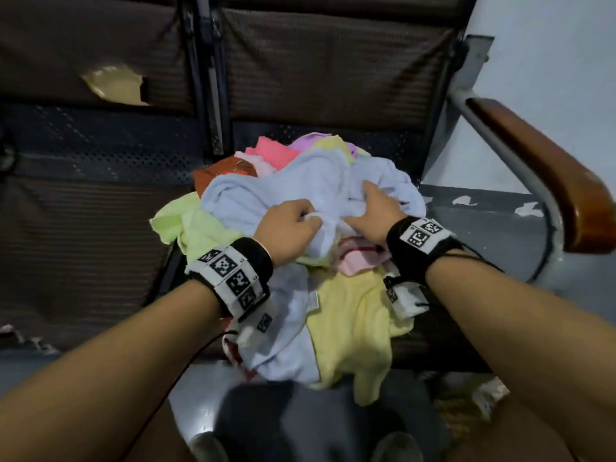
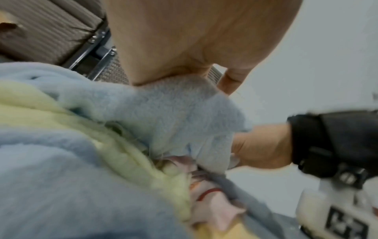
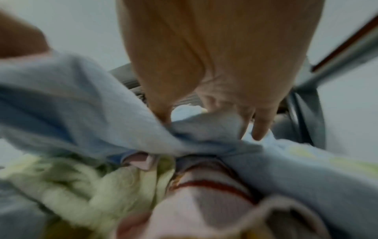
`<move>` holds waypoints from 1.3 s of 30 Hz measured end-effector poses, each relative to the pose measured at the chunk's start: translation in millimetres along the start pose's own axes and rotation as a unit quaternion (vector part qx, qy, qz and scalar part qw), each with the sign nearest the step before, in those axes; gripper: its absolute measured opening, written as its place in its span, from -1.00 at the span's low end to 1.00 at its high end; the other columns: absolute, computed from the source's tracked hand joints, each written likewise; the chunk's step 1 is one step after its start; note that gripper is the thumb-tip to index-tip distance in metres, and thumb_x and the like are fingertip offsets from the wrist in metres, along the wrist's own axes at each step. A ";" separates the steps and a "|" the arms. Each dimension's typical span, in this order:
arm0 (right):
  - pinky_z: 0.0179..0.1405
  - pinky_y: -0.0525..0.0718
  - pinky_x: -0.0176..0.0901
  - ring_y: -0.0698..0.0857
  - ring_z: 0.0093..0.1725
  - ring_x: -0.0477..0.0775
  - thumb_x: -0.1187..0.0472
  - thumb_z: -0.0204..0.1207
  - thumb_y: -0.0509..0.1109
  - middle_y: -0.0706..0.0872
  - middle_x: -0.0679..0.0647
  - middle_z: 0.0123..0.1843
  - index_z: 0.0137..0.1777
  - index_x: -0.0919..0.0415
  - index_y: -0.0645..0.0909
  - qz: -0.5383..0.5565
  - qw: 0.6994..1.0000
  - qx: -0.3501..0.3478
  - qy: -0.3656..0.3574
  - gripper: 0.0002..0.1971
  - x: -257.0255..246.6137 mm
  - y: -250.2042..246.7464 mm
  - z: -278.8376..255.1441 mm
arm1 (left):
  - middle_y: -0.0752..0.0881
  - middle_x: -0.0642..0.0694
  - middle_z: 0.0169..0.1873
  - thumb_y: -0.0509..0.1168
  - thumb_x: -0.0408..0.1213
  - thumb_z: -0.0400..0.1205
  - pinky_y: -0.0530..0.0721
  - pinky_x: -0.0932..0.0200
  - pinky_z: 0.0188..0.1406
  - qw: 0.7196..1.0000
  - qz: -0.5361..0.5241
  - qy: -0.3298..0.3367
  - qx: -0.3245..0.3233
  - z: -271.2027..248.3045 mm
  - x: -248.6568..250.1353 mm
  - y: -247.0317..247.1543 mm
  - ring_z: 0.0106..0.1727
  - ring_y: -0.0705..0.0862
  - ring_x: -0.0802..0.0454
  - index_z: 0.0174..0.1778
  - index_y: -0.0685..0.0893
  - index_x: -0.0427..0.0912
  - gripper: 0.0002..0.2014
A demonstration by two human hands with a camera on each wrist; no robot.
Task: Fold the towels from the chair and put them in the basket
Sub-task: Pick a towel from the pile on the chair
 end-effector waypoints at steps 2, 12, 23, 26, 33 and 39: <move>0.22 0.63 -0.04 0.69 0.22 0.25 0.10 0.57 0.41 0.72 0.18 0.26 0.36 0.21 0.61 0.006 0.996 -0.085 0.007 -0.61 3.9 5.0 -10.6 | 0.46 0.01 -0.48 0.14 -0.09 0.47 0.38 0.06 -0.31 0.997 -0.069 0.011 0.015 -15.3 19.1 -9.9 -0.36 0.43 0.03 -0.44 0.41 -0.10 -0.78; -0.37 0.58 -0.02 0.54 -0.29 0.09 0.15 0.67 0.22 0.52 0.08 -0.29 -0.14 0.16 0.51 0.415 0.907 -0.069 0.012 -0.83 -27.1 -20.4 -80.6 | 0.55 -0.18 -0.35 0.21 -0.49 0.63 0.42 0.12 -0.23 0.979 -0.188 0.008 0.077 -51.8 61.8 -17.7 -0.25 0.47 0.02 -0.24 0.60 -0.45 -0.84; -0.06 0.75 -0.10 0.80 0.00 0.13 0.18 0.62 0.40 0.85 0.18 0.02 0.10 0.24 0.78 0.476 0.872 -0.071 -0.087 -0.80 -26.7 -39.5 -108.0 | 0.64 -0.12 0.16 0.39 -0.18 0.30 0.67 0.01 0.08 0.999 0.034 0.007 -0.010 -48.2 20.1 -28.7 0.15 0.65 -0.12 0.30 0.51 -0.11 -0.40; -0.15 0.76 -0.10 0.82 -0.01 0.09 0.17 0.55 0.37 0.84 0.13 -0.01 0.01 0.06 0.77 0.540 0.836 -0.025 -0.094 -0.85 -33.9 -55.6 -97.5 | 0.75 -0.18 0.05 0.33 -0.03 0.50 0.59 0.04 -0.06 0.958 0.285 -0.032 -0.016 -44.0 -16.5 -31.7 0.08 0.70 -0.25 0.18 0.61 -0.05 -0.65; 0.03 0.61 -0.11 0.64 0.11 0.05 0.14 0.47 0.43 0.63 0.10 0.22 0.39 0.02 0.52 0.266 0.958 0.106 0.032 -0.53 -9.1 -50.1 -78.2 | 0.71 -0.09 -0.33 0.18 -0.22 0.53 0.55 0.02 -0.21 0.985 0.005 0.108 0.137 -37.4 23.4 -51.9 -0.18 0.66 -0.12 -0.25 0.65 -0.14 -0.84; -0.03 0.66 -0.14 0.74 -0.02 -0.26 0.12 0.49 0.51 0.81 -0.21 -0.10 0.09 -0.06 0.71 0.228 0.959 0.012 -0.170 -0.81 -20.8 -27.0 -88.3 | 0.74 -0.08 -0.18 0.22 -0.33 0.54 0.65 0.05 -0.01 0.982 -0.094 0.142 0.076 -27.9 72.9 -24.0 -0.12 0.67 0.02 0.01 0.72 -0.28 -0.78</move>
Point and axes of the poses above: each hand's wrist, its own z-axis towards the middle knuckle, its own y-axis out of the palm, x = y × z, the point moved 2 cm from there along z, towards the middle knuckle
